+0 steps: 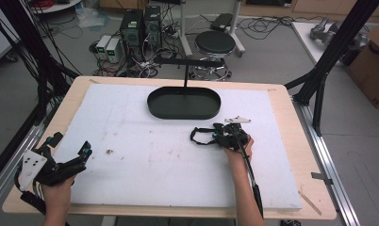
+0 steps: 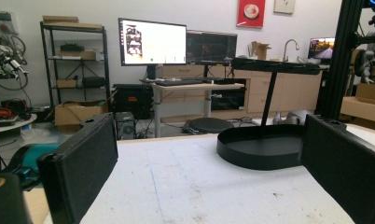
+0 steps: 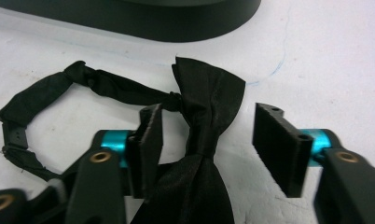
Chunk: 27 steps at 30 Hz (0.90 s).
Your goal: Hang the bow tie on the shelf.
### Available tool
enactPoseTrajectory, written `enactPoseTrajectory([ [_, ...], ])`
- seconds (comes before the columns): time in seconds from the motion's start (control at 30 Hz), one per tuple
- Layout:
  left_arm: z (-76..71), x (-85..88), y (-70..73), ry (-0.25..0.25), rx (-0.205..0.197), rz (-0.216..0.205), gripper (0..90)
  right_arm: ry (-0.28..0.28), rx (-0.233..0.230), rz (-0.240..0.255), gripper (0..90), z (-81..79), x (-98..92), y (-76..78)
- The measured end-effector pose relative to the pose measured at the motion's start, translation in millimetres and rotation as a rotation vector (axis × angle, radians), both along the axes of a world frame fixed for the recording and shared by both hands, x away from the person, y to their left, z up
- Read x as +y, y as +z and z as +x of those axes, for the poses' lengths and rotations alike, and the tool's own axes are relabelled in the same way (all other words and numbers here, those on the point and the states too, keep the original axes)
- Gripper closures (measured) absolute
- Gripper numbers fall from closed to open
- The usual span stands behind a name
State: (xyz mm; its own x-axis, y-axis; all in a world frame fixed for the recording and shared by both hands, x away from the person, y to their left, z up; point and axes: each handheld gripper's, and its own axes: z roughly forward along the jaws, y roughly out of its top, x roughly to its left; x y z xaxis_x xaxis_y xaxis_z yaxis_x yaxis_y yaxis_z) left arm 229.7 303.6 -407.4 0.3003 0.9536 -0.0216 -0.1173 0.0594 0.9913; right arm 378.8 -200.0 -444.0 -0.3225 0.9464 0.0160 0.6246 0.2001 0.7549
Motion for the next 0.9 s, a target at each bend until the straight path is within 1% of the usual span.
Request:
enactPoseTrajectory([
  [0.13,0.3,-0.2,-0.3,-0.001,0.002,0.0,5.0,0.019,0.017,-0.016,54.7,0.1,1.3,-2.0],
  [0.27,0.2,-0.7,-0.3,-0.001,0.002,0.0,5.1,0.021,0.02,-0.016,68.5,-0.6,3.5,-2.1],
  [0.33,0.0,-0.7,-0.2,-0.001,0.002,0.0,5.0,0.02,0.027,-0.007,72.1,-0.5,2.6,-2.2],
  [0.37,0.0,-0.5,-0.1,-0.001,0.003,0.0,5.1,0.019,0.024,-0.01,74.2,-0.3,1.8,-2.1],
  [0.4,0.0,-0.5,-0.1,-0.001,0.003,0.0,5.1,0.019,0.024,-0.01,74.2,-0.3,1.8,-2.1],
  [0.43,0.1,-0.3,-0.3,-0.002,0.003,0.0,5.0,0.027,0.018,-0.019,75.9,-0.4,0.6,-1.7],
  [0.47,0.1,-0.2,-0.4,-0.001,0.003,-0.001,5.1,0.02,0.003,-0.047,76.4,-1.5,1.3,-1.0],
  [0.5,0.1,-0.2,-0.4,-0.001,0.003,-0.001,5.0,0.019,-0.015,-0.055,76.7,-2.4,1.6,-0.1],
  [0.53,0.3,0.2,-0.6,0.0,0.002,-0.004,5.0,0.021,-0.034,-0.047,77.0,-3.2,1.2,1.9],
  [0.57,0.3,0.2,-0.6,0.0,0.002,-0.004,5.1,0.016,-0.058,-0.04,77.0,-5.0,1.4,4.8],
  [0.6,0.3,0.4,-0.7,0.001,0.002,-0.005,5.0,0.022,-0.088,-0.032,77.1,-6.6,1.3,8.3],
  [0.63,0.3,0.6,-0.6,0.001,0.002,-0.007,5.0,0.022,-0.088,-0.032,77.1,-6.6,1.3,8.3],
  [0.67,0.1,1.1,-0.5,0.001,0.003,-0.006,5.1,0.031,-0.146,-0.016,77.1,-10.2,2.5,15.3],
  [0.7,0.1,1.1,-0.5,0.001,0.003,-0.006,5.1,0.031,-0.146,-0.016,77.1,-10.2,2.5,15.3],
  [0.73,0.0,1.1,-0.4,0.001,0.003,-0.006,5.1,0.035,-0.183,0.006,77.1,-13.8,3.0,21.3],
  [0.8,0.2,0.6,-0.7,0.0,0.002,-0.007,5.1,0.037,-0.224,0.026,77.0,-16.8,0.5,26.9],
  [0.83,0.2,0.6,-0.7,0.0,0.002,-0.007,5.0,0.034,-0.236,0.056,77.0,-18.5,-0.6,30.1],
  [0.9,0.8,-0.2,-1.8,-0.001,0.004,-0.005,5.1,0.033,-0.271,0.083,77.0,-21.6,-1.4,37.1],
])
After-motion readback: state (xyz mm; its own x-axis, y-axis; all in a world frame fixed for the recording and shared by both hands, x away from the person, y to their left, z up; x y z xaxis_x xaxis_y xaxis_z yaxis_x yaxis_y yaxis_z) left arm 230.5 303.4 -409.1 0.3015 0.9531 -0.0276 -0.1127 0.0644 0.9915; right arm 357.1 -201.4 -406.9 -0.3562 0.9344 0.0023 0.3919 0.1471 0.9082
